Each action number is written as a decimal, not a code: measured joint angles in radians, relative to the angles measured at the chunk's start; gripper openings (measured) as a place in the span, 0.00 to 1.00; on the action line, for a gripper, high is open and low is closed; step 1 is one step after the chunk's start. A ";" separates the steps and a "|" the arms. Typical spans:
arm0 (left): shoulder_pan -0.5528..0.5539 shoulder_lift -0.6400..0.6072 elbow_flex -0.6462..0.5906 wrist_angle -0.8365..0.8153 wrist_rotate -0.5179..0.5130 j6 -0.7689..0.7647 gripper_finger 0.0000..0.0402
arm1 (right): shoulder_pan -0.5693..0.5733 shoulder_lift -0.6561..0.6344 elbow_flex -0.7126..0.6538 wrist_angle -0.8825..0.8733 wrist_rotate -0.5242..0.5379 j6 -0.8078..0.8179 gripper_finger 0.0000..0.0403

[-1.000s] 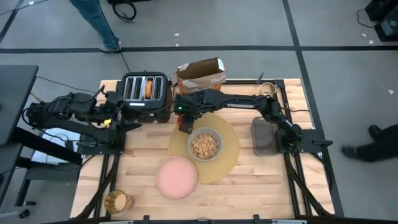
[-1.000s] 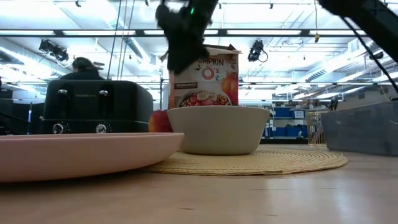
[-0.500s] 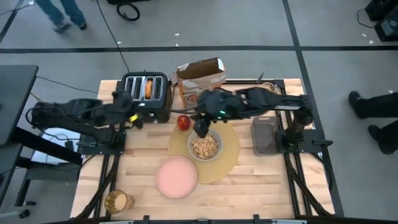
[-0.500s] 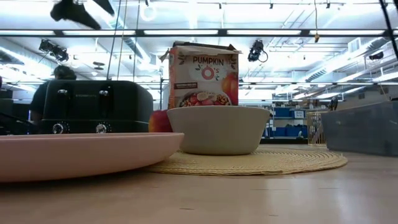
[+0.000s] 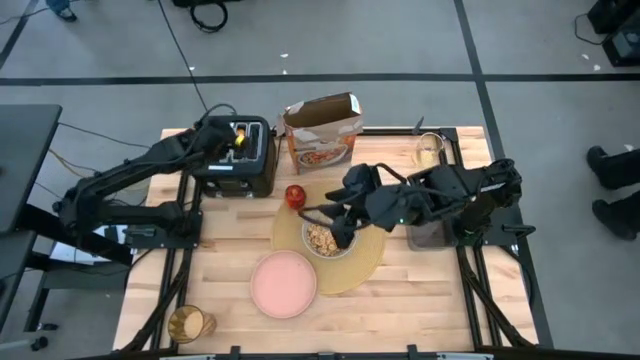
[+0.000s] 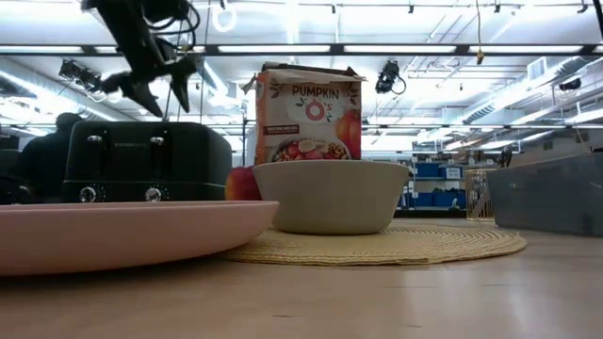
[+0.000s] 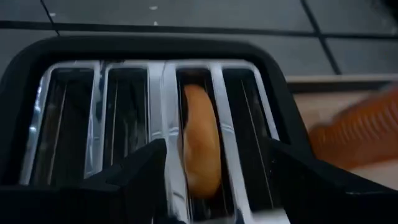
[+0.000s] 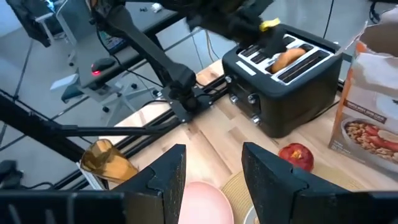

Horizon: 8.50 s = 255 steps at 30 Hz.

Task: Arrange a breakfast setting
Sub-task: Put the bagel from the toaster onto the pink plate, then put the purple spoon on the brown table mat to the right of the gray bowl

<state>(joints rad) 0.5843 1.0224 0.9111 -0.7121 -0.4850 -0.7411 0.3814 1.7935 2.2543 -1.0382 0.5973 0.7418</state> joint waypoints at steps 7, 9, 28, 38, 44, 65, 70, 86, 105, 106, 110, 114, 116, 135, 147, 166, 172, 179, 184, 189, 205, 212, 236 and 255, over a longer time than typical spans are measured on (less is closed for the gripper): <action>0.074 0.082 -0.021 0.070 0.041 0.049 0.69 | 0.013 0.002 0.000 0.001 0.011 0.014 0.41; 0.073 0.115 -0.021 0.067 0.054 0.054 0.69 | 0.012 0.002 0.000 0.001 0.013 0.000 0.41; 0.087 0.160 -0.020 0.058 0.073 0.052 0.33 | 0.001 0.002 0.000 -0.014 0.013 -0.062 0.41; 0.086 0.082 0.025 0.059 0.073 0.099 0.21 | -0.005 0.002 0.000 -0.018 0.013 -0.085 0.41; 0.055 0.009 0.203 -0.115 0.132 0.228 0.21 | -0.006 0.002 0.000 -0.019 0.013 -0.104 0.41; -0.875 -0.088 0.289 -0.251 0.413 0.759 0.20 | -0.011 0.003 0.000 -0.019 0.012 -0.133 0.41; -1.083 0.017 0.173 -0.079 0.297 0.846 0.20 | -0.011 0.003 -0.001 -0.018 0.012 -0.108 0.41; -1.352 0.509 0.109 0.121 -0.063 0.932 0.20 | -0.024 0.003 -0.001 -0.010 0.012 -0.105 0.40; -1.362 0.627 0.110 0.195 -0.051 0.776 0.25 | -0.021 0.003 -0.001 -0.010 -0.050 -0.064 0.40; -1.363 0.627 0.110 0.202 -0.044 0.775 0.26 | -0.021 0.003 -0.001 -0.010 -0.053 -0.064 0.40; -1.363 0.628 0.110 0.225 0.003 0.775 0.30 | -0.020 0.003 -0.001 -0.010 -0.083 -0.063 0.40; -1.362 0.628 0.110 0.228 0.012 0.776 0.33 | -0.012 0.003 -0.001 -0.010 -0.094 -0.042 0.40; -1.360 0.628 0.110 0.228 0.012 0.776 0.34 | -0.006 0.003 -0.001 -0.010 -0.094 -0.032 0.40; -1.301 0.325 0.164 0.152 0.054 0.620 0.37 | -0.032 -0.032 -0.099 -0.502 -0.172 0.537 0.46; -1.192 0.058 0.162 0.230 0.051 0.475 0.37 | -0.505 -0.372 -0.696 -0.509 -0.190 0.745 0.60; -0.996 0.055 0.162 0.312 0.064 0.544 0.36 | -1.194 -0.544 -1.215 -0.186 -0.196 0.865 0.51; -0.946 0.047 0.162 0.276 0.064 0.544 0.36 | -1.290 -0.510 -1.229 -0.106 -0.203 0.819 0.45; -0.908 0.028 0.162 0.237 0.064 0.543 0.36 | -1.329 -0.449 -1.230 -0.080 -0.203 0.784 0.34; -0.890 0.020 0.162 0.233 0.072 0.543 0.36 | -1.325 -0.427 -1.230 -0.107 -0.201 0.808 0.27; -0.883 0.014 0.162 0.225 0.075 0.544 0.36 | -1.311 -0.428 -1.230 -0.119 -0.199 0.826 0.25; -0.885 0.014 0.162 0.179 0.082 0.485 0.36 | -1.338 -0.439 -1.230 -0.174 -0.135 0.777 0.30; -0.886 0.004 0.162 0.158 0.083 0.461 0.36 | -1.355 -0.438 -1.230 -0.130 -0.126 0.742 0.19; -0.861 -0.129 0.162 0.111 0.125 0.565 0.37 | -1.232 -0.505 -0.945 -0.392 -0.040 0.452 0.04; -0.850 0.055 0.162 0.474 0.561 0.295 0.65 | -0.239 -0.448 -0.540 -0.045 -0.618 -0.347 0.04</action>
<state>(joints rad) -0.2653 1.0775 1.0733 -0.2382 0.0758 -0.4457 0.1423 1.3451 1.7145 -1.0834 -0.0210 0.3948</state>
